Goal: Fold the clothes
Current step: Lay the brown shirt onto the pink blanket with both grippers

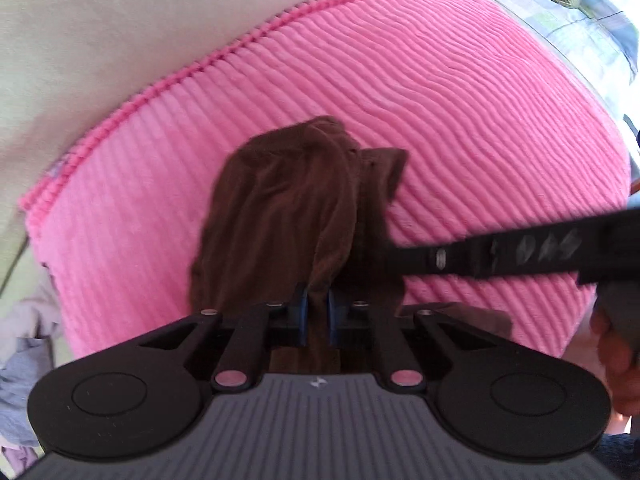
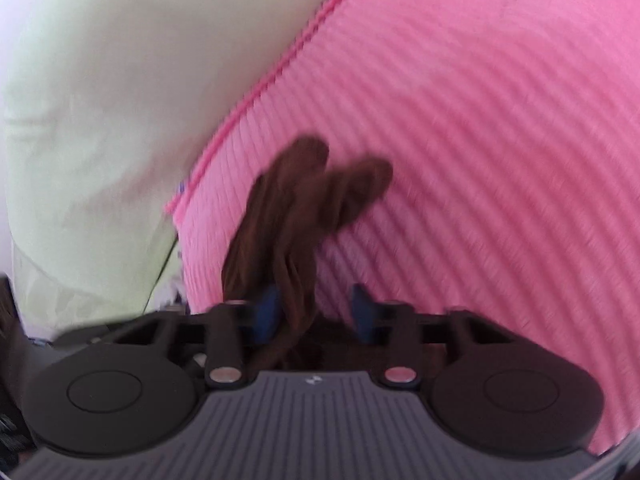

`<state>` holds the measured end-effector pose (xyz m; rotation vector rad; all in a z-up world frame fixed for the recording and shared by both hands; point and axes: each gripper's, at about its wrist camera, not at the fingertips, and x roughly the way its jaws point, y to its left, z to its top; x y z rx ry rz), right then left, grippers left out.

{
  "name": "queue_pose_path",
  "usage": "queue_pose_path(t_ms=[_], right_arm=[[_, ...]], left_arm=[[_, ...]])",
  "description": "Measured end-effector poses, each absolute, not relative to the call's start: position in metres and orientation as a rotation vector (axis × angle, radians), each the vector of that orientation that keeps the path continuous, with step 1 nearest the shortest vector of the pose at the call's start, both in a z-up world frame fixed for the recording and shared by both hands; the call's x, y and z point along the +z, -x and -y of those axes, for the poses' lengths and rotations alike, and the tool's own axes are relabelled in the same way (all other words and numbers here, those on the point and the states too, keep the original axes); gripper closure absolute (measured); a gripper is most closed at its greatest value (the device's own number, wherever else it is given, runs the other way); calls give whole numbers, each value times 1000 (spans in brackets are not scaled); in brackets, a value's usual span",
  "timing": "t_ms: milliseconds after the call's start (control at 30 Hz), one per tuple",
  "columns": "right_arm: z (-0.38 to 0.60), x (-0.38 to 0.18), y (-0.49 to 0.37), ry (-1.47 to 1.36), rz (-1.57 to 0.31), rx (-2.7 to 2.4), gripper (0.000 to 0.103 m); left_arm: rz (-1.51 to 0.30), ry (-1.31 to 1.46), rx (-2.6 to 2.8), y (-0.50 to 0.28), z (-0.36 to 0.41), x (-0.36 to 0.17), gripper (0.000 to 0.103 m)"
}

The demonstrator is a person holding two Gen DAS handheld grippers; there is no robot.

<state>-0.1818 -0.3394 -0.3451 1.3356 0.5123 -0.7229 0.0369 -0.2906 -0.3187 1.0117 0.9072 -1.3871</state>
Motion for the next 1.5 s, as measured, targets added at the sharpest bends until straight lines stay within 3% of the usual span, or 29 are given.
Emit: queue_pose_path(t_ms=[33, 133, 233, 567, 633, 667, 733, 833, 900, 1100, 1267, 1400, 1467, 1500], right_arm=[[341, -349, 174, -1341, -503, -710, 79], [348, -350, 153, -1267, -518, -702, 101], [352, -327, 160, -1153, -549, -793, 101], [425, -160, 252, -534, -462, -1038, 101], [453, -160, 256, -493, -490, -1067, 101], [465, -167, 257, -487, -525, -1083, 91], [494, -200, 268, -508, -649, -1152, 70], [493, -245, 310, -645, -731, -1113, 68], [472, -261, 334, -718, -724, -1054, 56], [385, -326, 390, -950, -833, -895, 55], [371, -350, 405, -1023, -774, -898, 52], [378, -360, 407, -1014, -741, -909, 47], [378, -367, 405, -1003, -727, -919, 43], [379, -368, 404, -999, -721, -928, 43]], left_arm=[[-902, -1009, -1384, -38, 290, -317, 95], [-841, -999, -1333, -47, 285, -311, 95], [-837, -907, -1268, -67, 284, -290, 96], [-804, -647, -1236, -83, 308, -230, 94], [-771, -694, -1188, -76, 327, -247, 78], [-782, -723, -1167, -75, 336, -257, 72], [-846, -766, -1113, -66, 341, -280, 74], [-903, -772, -1080, -39, 319, -298, 72], [-947, -771, -1075, -16, 292, -306, 65], [-1064, -794, -916, 46, 218, -350, 61], [-1059, -675, -815, 29, 217, -354, 60], [-1052, -705, -813, 9, 236, -377, 48], [-1079, -734, -810, 7, 242, -394, 48], [-1063, -754, -825, 12, 244, -398, 55]])
